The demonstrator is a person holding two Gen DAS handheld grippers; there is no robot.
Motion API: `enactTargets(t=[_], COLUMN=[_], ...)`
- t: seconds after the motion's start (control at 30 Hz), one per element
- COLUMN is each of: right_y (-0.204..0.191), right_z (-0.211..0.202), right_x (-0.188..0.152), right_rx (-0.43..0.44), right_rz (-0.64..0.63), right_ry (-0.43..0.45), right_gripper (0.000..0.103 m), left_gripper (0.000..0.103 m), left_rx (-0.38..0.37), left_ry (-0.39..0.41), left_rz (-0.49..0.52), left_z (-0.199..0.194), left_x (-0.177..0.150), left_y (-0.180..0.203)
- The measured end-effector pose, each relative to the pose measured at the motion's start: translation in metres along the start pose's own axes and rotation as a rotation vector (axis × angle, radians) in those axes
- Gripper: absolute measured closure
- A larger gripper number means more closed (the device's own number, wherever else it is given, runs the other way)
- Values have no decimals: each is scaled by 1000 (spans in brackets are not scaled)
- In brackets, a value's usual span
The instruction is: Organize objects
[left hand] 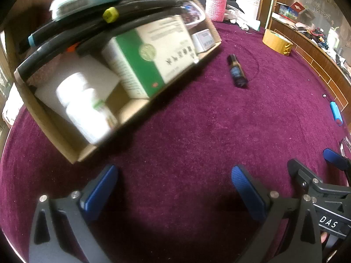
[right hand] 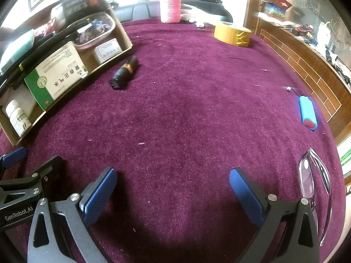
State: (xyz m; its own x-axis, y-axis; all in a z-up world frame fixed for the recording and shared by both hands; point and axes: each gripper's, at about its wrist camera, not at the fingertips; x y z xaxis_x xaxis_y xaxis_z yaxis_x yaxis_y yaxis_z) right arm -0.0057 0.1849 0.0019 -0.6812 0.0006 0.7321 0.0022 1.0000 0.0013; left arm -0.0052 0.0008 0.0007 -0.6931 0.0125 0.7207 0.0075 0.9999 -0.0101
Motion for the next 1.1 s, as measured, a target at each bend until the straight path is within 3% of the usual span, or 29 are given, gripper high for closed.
enactTargets(t=[1.1], right_y=[2], right_z=[0], right_x=[0], right_rx=[1], right_rz=[0], right_ry=[-1], right_gripper=[0], left_gripper=[0], left_rx=[-2], left_ry=[-2], left_rz=[0], left_z=[4], left_x=[2], left_y=[-2])
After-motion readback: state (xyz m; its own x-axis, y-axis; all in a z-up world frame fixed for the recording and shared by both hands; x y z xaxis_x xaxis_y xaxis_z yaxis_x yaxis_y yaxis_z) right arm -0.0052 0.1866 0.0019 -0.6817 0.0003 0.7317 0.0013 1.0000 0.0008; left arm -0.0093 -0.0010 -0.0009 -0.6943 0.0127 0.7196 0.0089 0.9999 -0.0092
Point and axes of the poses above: each gripper's, at about its wrist camera, not at the fingertips, and z roughly the way its jaws point, y to its right, x to its top, and after that the axes turned 13 degrees about y, right-handed
